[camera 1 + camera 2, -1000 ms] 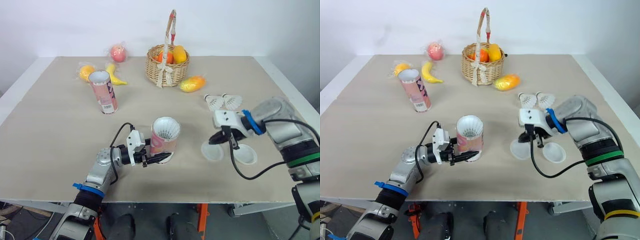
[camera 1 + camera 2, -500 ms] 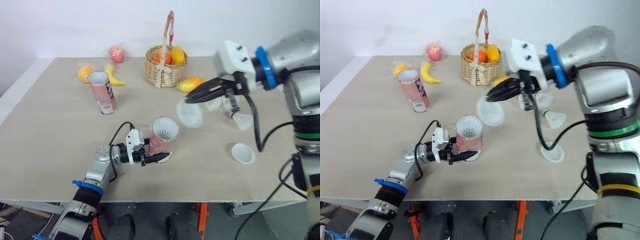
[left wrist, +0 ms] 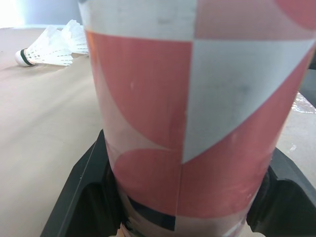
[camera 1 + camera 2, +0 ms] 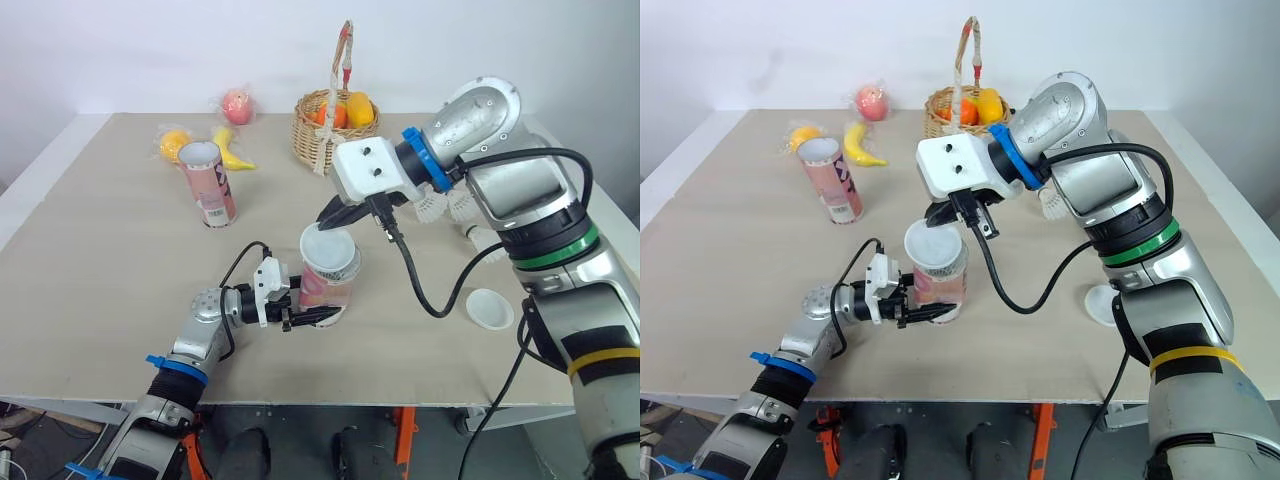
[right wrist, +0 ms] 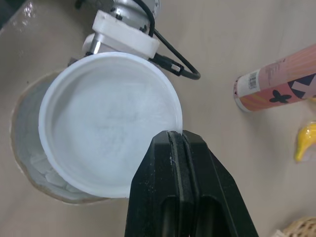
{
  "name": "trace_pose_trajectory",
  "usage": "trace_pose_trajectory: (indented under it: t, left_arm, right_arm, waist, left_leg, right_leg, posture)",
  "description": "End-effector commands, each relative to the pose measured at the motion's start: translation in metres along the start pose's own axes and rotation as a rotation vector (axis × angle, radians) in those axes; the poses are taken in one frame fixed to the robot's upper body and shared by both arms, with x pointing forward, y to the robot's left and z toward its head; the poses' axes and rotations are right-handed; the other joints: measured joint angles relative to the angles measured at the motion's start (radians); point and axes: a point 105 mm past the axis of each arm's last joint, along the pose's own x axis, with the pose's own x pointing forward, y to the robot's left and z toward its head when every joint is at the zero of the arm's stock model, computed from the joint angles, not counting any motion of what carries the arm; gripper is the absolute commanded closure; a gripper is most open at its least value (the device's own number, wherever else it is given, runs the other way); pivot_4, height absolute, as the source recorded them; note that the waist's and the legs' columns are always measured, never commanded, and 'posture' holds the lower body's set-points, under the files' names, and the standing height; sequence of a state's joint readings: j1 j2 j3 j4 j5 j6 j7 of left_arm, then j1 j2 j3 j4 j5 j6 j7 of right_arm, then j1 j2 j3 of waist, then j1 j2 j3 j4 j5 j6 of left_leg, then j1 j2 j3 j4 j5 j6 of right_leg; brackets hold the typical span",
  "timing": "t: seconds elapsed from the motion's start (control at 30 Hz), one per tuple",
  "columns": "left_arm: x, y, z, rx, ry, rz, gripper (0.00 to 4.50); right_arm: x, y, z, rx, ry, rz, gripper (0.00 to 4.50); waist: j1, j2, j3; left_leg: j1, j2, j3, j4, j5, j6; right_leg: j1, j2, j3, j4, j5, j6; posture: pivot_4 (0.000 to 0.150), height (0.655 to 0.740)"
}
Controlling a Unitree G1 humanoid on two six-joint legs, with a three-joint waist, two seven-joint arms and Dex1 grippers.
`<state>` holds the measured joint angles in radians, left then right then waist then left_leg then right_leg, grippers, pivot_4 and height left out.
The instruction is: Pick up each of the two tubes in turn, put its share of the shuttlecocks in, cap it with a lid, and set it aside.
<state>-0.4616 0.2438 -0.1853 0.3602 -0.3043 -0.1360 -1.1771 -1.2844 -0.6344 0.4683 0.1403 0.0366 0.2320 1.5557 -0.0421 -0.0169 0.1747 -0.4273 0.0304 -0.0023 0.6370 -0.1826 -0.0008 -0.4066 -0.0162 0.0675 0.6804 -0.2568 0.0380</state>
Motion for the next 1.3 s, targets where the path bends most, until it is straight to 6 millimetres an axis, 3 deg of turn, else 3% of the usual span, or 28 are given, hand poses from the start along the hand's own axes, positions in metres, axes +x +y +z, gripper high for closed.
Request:
trace_pose_trajectory:
  t: [0.03,0.4,0.57,0.83,1.1,1.3]
  left_arm:
    - [-0.009,-0.001,-0.011,-0.029,0.041,0.02,1.8]
    - [-0.007,0.003,-0.01,-0.037,0.025,0.044,1.8]
    - [-0.007,0.0,-0.012,-0.044,0.027,0.042,1.8]
    - [-0.008,0.002,-0.011,-0.044,0.023,0.05,1.8]
    - [-0.01,0.003,-0.012,-0.043,0.029,0.053,1.8]
    - [-0.012,0.002,-0.013,-0.046,0.032,0.058,1.8]
  right_arm:
    - [-0.008,0.007,0.006,-0.077,0.034,0.058,4.38]
    - [0.003,0.002,0.01,-0.09,0.03,0.1,4.38]
    - [0.0,-0.008,0.018,-0.087,-0.009,0.052,4.38]
    - [-0.007,-0.012,0.013,-0.015,-0.041,-0.008,4.38]
    - [-0.002,0.002,0.004,0.015,-0.031,0.01,4.38]
    - [0.003,0.007,0.009,0.022,-0.055,0.015,4.38]
  waist:
    - [0.0,0.0,0.0]
    - [-0.002,0.0,0.0]
    - [-0.002,0.0,0.0]
    - [-0.002,0.0,0.0]
    - [-0.002,0.0,0.0]
    - [-0.002,0.0,0.0]
  left_leg:
    - [0.0,0.0,0.0,0.0,0.0,0.0]
    - [0.001,0.001,0.0,0.0,0.0,0.0]
    - [0.001,0.001,0.0,0.0,0.0,0.0]
    - [0.001,0.001,0.0,0.0,0.0,0.0]
    - [0.001,0.001,0.0,0.0,0.0,0.0]
    - [0.001,0.001,0.0,0.0,0.0,0.0]
  right_leg:
    - [0.0,0.0,0.0,0.0,0.0,0.0]
    - [0.0,0.001,0.0,0.0,0.0,-0.001]
    - [0.0,0.001,0.0,0.0,0.001,-0.001]
    - [0.0,0.001,0.0,0.0,0.001,-0.001]
    - [0.0,0.001,0.0,0.0,0.001,-0.001]
    - [0.0,0.001,0.0,0.0,0.001,-0.001]
  posture:
    - [0.15,0.74]
    - [0.15,0.74]
    - [0.15,0.74]
    - [0.15,0.74]
    - [0.15,0.74]
    - [0.15,0.74]
